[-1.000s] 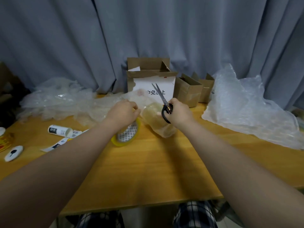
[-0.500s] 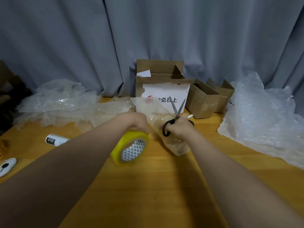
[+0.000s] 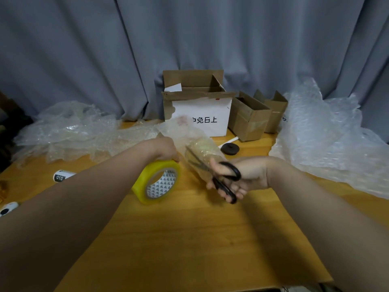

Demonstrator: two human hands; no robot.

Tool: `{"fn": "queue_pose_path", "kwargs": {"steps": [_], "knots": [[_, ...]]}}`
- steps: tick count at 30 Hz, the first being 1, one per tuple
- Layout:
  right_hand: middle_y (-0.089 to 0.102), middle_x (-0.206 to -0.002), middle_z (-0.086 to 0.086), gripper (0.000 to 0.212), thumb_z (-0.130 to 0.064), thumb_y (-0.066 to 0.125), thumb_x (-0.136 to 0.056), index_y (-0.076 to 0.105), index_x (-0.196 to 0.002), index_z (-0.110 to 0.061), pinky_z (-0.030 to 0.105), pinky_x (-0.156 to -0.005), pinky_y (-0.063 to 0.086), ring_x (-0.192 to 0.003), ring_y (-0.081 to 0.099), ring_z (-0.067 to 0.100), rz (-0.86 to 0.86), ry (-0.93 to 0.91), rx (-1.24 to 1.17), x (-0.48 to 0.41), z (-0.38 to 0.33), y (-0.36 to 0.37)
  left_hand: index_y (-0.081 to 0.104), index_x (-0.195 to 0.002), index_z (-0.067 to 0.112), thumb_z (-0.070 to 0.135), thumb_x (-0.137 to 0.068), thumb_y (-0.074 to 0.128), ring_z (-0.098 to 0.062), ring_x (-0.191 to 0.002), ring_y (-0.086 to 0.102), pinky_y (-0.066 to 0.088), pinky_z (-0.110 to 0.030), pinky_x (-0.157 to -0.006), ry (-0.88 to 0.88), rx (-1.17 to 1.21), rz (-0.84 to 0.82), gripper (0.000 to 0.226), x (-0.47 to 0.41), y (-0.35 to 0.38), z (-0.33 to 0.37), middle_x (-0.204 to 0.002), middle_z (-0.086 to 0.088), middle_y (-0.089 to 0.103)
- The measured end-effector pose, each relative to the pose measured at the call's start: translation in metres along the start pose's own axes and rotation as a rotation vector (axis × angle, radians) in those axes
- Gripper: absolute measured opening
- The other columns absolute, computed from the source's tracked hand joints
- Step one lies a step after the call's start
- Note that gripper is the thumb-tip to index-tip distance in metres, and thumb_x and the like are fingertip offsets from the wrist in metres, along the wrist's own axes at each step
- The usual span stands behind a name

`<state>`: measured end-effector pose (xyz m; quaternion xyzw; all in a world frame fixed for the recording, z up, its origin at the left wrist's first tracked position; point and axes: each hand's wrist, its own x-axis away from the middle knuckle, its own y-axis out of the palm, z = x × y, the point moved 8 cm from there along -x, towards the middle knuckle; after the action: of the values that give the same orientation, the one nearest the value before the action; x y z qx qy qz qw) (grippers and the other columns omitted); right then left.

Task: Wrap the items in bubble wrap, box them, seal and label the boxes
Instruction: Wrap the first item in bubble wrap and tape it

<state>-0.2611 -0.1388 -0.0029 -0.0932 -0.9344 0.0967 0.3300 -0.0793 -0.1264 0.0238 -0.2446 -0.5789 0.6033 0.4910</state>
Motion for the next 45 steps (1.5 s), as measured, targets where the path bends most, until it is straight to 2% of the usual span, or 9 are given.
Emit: {"fn": "queue_pose_path", "kwargs": {"steps": [6,22,27,30,33,35,40,43,45], "knots": [[0.058,-0.074,-0.001,0.088,-0.082,0.031,-0.059,0.056,-0.109,-0.014,0.020,-0.057,0.044,-0.067,0.059,0.012,-0.053,0.166,0.020,-0.018,0.027,0.023,0.066,-0.105,-0.001,0.033,-0.087,0.064,-0.031,-0.105,0.055,0.043,-0.033,-0.077,-0.012,0.025,0.032,0.039,0.003,-0.002,-0.004,-0.112,-0.020,0.061],[0.056,-0.054,-0.002,0.067,-0.063,0.061,-0.079,0.063,-0.104,-0.001,0.021,-0.044,0.034,-0.043,0.048,0.011,0.402,-0.149,-0.220,-0.063,0.009,0.017,0.059,-0.090,0.011,0.031,-0.085,0.063,-0.018,-0.072,0.053,0.041,-0.028,-0.066,-0.050,0.078,0.010,0.021,0.007,-0.005,-0.014,-0.085,-0.006,0.058],[0.051,-0.041,-0.002,0.040,-0.045,0.073,-0.079,0.058,-0.068,-0.009,0.022,-0.044,0.034,-0.033,0.040,0.010,0.461,-0.201,-0.224,-0.059,0.009,0.013,0.060,-0.091,0.010,0.030,-0.086,0.063,-0.020,-0.077,0.053,0.040,-0.027,-0.065,-0.032,0.107,0.009,0.021,0.011,-0.005,-0.013,-0.082,-0.005,0.056],[0.057,-0.050,0.000,0.042,-0.048,0.075,-0.075,0.061,-0.079,-0.009,0.023,-0.051,0.043,-0.040,0.048,0.013,0.479,-0.118,0.060,-0.056,0.003,0.012,0.059,-0.084,0.012,0.024,-0.088,0.061,-0.016,-0.070,0.051,0.038,-0.023,-0.054,-0.003,0.154,0.020,0.013,0.017,-0.006,-0.013,-0.072,0.000,0.053],[0.061,-0.088,0.006,0.059,-0.054,0.070,-0.077,0.058,-0.107,-0.005,0.030,-0.073,0.050,-0.082,0.061,0.023,0.508,0.110,0.623,-0.059,0.004,0.006,0.066,-0.088,0.007,0.023,-0.087,0.062,-0.022,-0.081,0.059,0.044,-0.022,-0.060,-0.004,0.283,0.038,0.016,0.024,-0.005,-0.024,-0.086,-0.007,0.064],[0.060,-0.101,0.007,0.045,-0.039,0.064,-0.089,0.053,-0.113,-0.003,0.031,-0.074,0.049,-0.093,0.059,0.025,0.427,0.166,0.763,-0.057,0.001,0.010,0.070,-0.091,0.009,0.021,-0.087,0.063,-0.018,-0.082,0.063,0.048,-0.022,-0.063,0.044,0.421,0.089,0.015,0.030,-0.006,-0.030,-0.090,-0.005,0.068],[0.053,-0.083,0.004,0.016,-0.011,0.044,-0.096,0.056,-0.085,-0.009,0.028,-0.062,0.040,-0.083,0.052,0.024,0.535,0.107,1.038,-0.040,-0.042,0.007,0.069,-0.093,0.013,0.020,-0.090,0.063,-0.001,-0.076,0.057,0.042,-0.009,-0.055,0.100,0.659,0.242,0.010,0.051,-0.009,-0.044,-0.086,0.009,0.064],[0.061,-0.083,-0.001,0.035,-0.044,0.047,-0.096,0.064,-0.090,-0.014,0.031,-0.073,0.045,-0.085,0.057,0.019,0.923,-0.234,0.580,-0.029,-0.072,-0.007,0.067,-0.091,0.011,0.016,-0.090,0.062,-0.002,-0.074,0.056,0.043,-0.002,-0.056,0.151,0.775,0.325,0.008,0.061,-0.008,-0.047,-0.084,0.005,0.064],[0.060,-0.086,-0.006,0.039,-0.047,0.056,-0.092,0.066,-0.102,-0.011,0.024,-0.069,0.044,-0.085,0.056,0.011,0.837,-0.402,0.108,-0.030,-0.074,-0.001,0.066,-0.090,0.011,0.015,-0.091,0.060,-0.004,-0.072,0.055,0.043,-0.004,-0.058,0.195,0.819,0.367,0.007,0.068,-0.007,-0.045,-0.079,0.003,0.062]]}}
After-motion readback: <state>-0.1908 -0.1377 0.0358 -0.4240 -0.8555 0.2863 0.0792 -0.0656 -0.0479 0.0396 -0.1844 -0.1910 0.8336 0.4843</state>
